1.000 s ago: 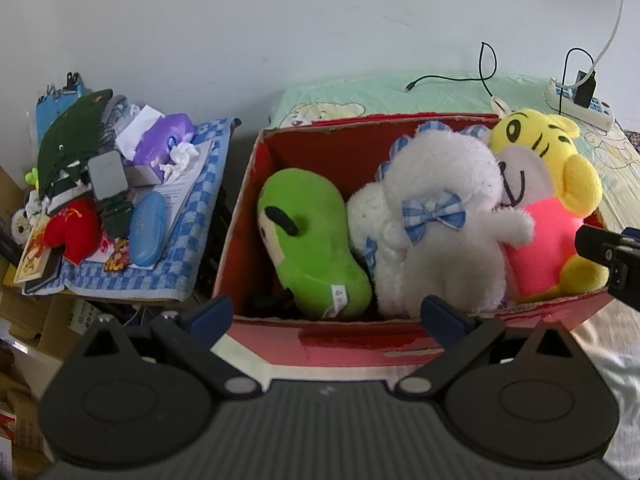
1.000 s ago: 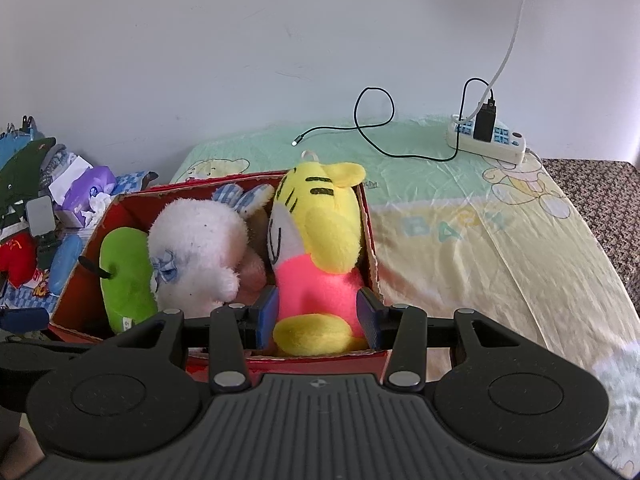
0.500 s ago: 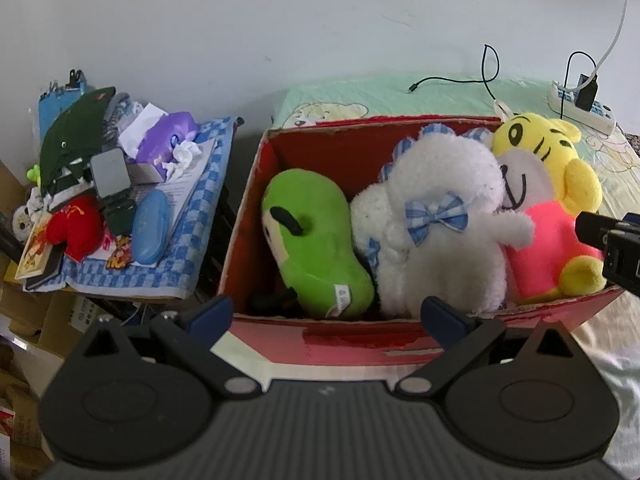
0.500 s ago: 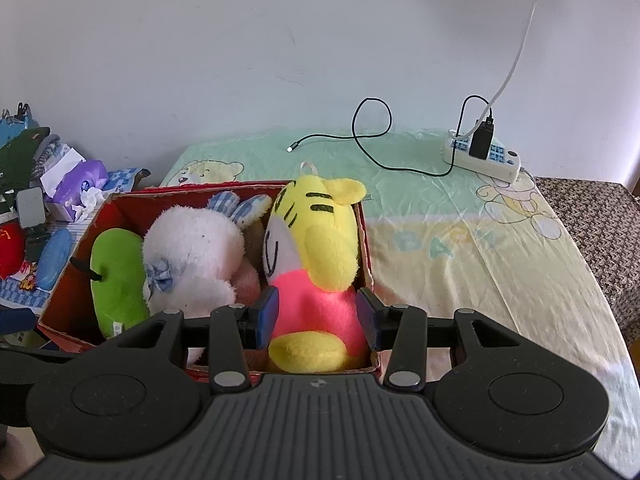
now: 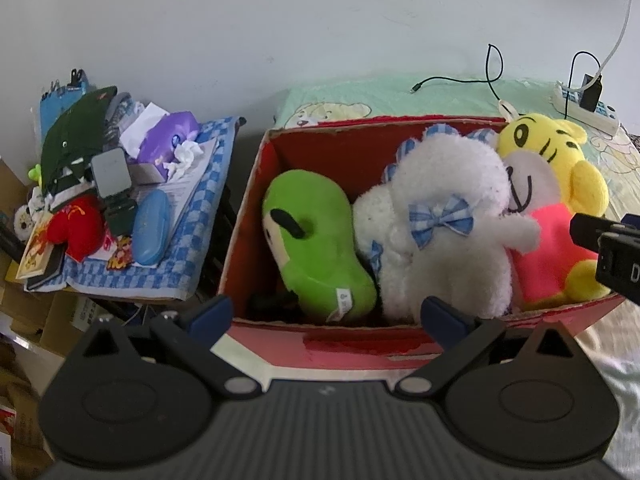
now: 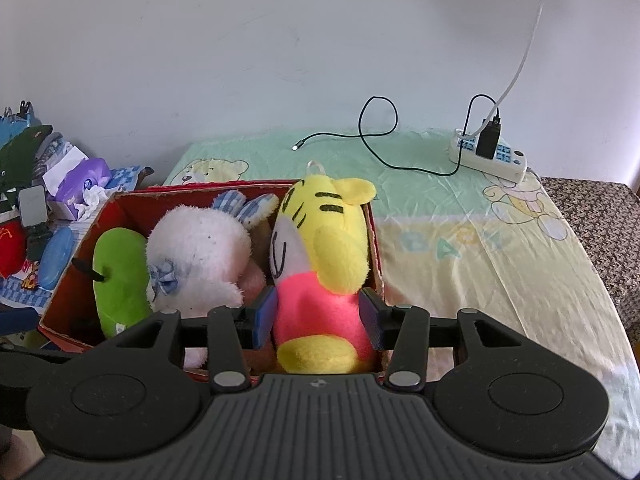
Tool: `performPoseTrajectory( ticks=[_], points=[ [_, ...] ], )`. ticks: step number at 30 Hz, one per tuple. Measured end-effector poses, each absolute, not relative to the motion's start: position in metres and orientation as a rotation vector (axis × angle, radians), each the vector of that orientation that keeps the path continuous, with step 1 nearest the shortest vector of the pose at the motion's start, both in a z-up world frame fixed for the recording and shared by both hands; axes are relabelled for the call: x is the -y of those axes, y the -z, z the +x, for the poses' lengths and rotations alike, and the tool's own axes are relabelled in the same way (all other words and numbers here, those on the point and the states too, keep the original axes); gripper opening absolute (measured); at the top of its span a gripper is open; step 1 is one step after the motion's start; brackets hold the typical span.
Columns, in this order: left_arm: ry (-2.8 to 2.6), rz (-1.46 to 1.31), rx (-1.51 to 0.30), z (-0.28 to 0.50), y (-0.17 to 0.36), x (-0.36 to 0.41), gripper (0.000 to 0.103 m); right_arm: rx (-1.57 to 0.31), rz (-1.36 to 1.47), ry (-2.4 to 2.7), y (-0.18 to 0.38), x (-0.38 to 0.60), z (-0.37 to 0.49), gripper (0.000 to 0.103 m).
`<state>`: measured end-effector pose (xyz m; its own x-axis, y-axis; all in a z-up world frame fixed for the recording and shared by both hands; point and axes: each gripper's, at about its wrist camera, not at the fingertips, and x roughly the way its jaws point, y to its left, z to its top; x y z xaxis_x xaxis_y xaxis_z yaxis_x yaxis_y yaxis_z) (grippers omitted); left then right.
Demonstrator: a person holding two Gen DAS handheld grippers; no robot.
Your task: Organize objects
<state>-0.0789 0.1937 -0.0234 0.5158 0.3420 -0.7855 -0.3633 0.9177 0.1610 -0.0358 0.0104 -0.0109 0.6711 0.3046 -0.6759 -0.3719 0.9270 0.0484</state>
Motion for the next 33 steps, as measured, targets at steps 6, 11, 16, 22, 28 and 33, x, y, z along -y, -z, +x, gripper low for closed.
performPoseTrajectory(
  ticks=[6,11,16,22,28,33],
  points=[
    [-0.422,-0.027,-0.940,-0.076,0.025,-0.196,0.101,-0.752,-0.083,-0.389,0.013,-0.012,-0.033,0.048],
    [-0.419,-0.025,-0.947,-0.073,0.027,-0.196,0.101,-0.763,-0.077,-0.389,0.016,-0.013,-0.030,0.048],
    [-0.415,-0.024,-0.949,-0.071,0.028,-0.197,0.101,-0.770,-0.068,-0.396,0.017,-0.015,-0.028,0.048],
    [-0.413,-0.030,-0.951,-0.067,0.029,-0.200,0.101,-0.775,-0.053,-0.410,0.017,-0.016,-0.026,0.049],
    [-0.412,-0.032,-0.947,-0.066,0.028,-0.201,0.101,-0.778,-0.048,-0.418,0.017,-0.019,-0.024,0.049],
    [-0.410,-0.035,-0.948,-0.065,0.028,-0.202,0.101,-0.780,-0.044,-0.418,0.017,-0.019,-0.023,0.049]
  ],
)
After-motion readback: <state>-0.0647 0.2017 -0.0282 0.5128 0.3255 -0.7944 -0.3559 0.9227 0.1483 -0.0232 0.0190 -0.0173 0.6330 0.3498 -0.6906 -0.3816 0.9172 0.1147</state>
